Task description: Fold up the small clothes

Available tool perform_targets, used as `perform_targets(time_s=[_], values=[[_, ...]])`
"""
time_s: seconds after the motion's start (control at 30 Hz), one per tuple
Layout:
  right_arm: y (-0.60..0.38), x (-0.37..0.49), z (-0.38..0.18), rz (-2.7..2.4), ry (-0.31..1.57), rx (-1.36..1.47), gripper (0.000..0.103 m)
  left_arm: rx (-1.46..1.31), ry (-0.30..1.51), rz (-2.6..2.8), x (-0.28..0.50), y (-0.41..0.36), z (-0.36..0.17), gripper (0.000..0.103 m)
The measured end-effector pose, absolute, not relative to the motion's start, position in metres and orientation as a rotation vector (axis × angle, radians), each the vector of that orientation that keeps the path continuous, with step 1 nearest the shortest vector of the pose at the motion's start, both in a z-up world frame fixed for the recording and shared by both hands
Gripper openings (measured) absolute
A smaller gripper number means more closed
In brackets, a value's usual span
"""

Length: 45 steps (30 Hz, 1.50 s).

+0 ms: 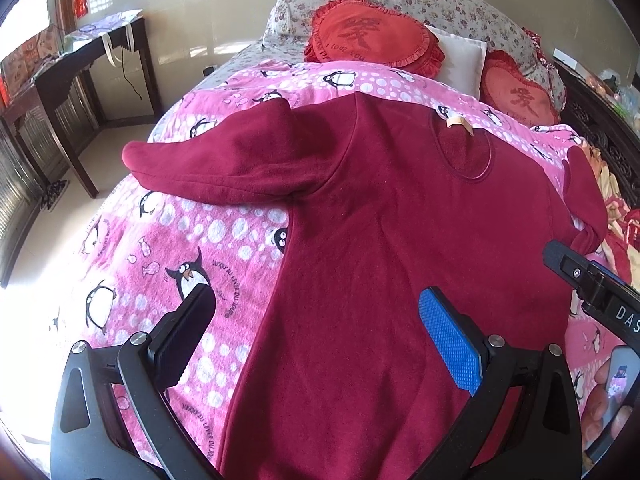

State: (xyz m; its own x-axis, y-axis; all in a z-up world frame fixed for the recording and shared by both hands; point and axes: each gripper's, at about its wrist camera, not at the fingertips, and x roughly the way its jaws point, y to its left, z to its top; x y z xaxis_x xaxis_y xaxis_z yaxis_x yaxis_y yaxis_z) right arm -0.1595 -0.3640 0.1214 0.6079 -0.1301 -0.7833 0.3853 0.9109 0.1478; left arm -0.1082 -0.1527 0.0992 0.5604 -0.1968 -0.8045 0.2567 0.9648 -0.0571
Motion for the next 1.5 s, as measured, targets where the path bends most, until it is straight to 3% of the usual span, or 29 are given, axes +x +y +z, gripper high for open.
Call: perform_targets(time_s=[1.0, 1.27, 1.5], values=[[-0.407, -0.244, 0.165, -0.530, 0.831, 0.376, 0.102, 0.094, 0.938, -0.529, -0.122, -0.230, 0.111, 0.102], [-0.412, -0.245, 0.176, -0.536, 0.804, 0.354, 0.102, 0.111, 0.912, -0.548, -0.120, -0.240, 0.120, 0.102], [-0.407, -0.211, 0.152, -0.469, 0.822, 0.390, 0.102, 0.129, 0.887, -0.438, -0.097, -0.221, 0.118, 0.102]])
